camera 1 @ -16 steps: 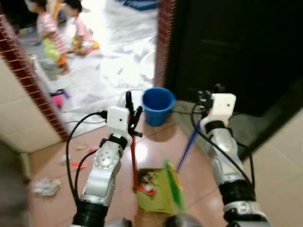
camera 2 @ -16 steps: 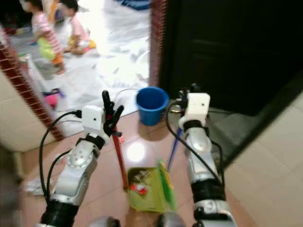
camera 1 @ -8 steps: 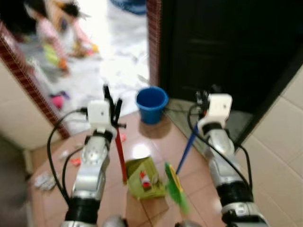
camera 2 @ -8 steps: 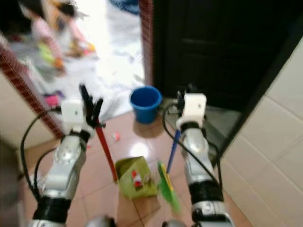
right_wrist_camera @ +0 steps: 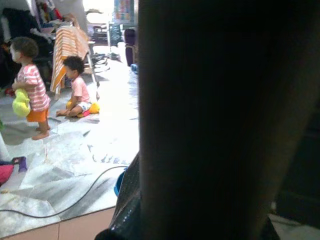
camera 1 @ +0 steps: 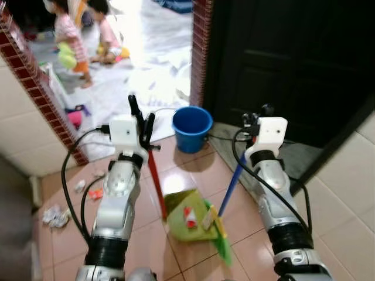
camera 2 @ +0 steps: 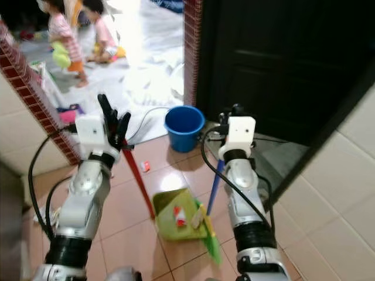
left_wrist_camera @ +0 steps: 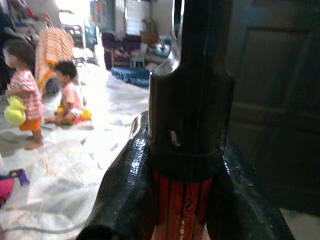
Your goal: Sweep floor
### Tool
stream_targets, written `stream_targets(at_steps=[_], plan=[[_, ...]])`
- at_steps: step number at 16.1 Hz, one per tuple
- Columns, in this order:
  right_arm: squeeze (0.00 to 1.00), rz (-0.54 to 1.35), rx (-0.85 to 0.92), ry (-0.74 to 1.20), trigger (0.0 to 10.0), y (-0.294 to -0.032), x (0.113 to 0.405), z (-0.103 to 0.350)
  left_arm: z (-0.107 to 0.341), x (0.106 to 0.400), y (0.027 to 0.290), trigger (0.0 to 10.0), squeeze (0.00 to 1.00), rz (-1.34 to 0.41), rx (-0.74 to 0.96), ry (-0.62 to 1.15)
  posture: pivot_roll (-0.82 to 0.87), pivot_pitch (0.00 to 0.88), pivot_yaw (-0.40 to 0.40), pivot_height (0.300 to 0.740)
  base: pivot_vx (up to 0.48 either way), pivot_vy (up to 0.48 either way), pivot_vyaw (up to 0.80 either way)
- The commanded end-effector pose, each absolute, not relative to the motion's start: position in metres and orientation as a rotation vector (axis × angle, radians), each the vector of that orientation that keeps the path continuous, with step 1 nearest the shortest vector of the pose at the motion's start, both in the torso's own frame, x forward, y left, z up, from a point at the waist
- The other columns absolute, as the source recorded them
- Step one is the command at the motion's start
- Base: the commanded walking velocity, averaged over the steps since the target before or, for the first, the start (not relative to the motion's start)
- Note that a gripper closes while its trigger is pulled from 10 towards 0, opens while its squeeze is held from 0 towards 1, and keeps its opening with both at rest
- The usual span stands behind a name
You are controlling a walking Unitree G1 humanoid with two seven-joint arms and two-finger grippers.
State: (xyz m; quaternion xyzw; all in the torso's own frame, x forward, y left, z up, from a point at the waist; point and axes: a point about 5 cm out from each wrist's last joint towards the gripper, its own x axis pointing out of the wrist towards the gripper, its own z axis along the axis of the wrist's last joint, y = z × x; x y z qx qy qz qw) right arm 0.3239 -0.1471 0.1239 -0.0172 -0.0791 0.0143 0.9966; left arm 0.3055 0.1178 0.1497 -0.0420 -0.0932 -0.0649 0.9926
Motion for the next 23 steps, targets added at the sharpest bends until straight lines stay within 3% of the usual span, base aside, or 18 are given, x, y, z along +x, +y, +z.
stream_targets(at_steps=[1,10,16,23], plan=[[0.00,0.051,-0.058,-0.225,10.0,-0.143,0.327,0.137,0.179,0.308,0.122,10.0,0.00,-0.112,-0.093,-0.306,-0.01,0.000,0.012,0.740,0.289,0.386,0.00],[0.00,-0.085,-0.258,-0.164,10.0,-0.176,0.328,0.122,0.215,0.311,0.127,10.0,0.00,-0.084,-0.142,-0.407,-0.01,0.000,0.001,0.740,0.290,0.383,0.00],[0.00,-0.019,-0.242,-0.129,10.0,-0.162,0.325,0.108,0.259,0.318,0.133,10.0,0.00,-0.059,-0.178,-0.526,-0.01,0.000,-0.001,0.740,0.319,0.316,0.00],[0.00,0.046,-0.201,-0.127,10.0,-0.148,0.325,0.105,0.240,0.317,0.130,10.0,0.00,-0.066,-0.162,-0.458,0.00,0.000,0.009,0.740,0.096,0.000,0.00]])
